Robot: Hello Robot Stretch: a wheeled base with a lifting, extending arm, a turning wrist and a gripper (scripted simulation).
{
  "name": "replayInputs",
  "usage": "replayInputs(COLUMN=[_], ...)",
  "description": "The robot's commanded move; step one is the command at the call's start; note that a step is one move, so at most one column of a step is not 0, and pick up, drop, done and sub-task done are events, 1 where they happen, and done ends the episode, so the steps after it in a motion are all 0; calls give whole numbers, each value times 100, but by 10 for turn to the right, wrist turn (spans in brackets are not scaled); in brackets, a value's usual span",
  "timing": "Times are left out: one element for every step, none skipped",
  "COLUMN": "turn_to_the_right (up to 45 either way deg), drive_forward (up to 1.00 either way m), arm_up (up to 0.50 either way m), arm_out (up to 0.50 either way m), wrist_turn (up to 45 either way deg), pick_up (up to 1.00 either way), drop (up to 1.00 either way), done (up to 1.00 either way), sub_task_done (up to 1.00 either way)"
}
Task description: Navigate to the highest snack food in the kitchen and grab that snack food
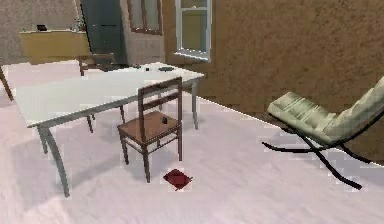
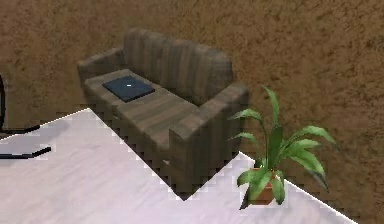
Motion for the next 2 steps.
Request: replayInputs(turn_to_the_right=[-390,0], drive_forward=[0,45], arm_up=[0,0], arm_out=[0,0], wrist_turn=[0,0], pick_up=[0,0], drop=[0,0], done=[0,0], sub_task_done=[0,0])
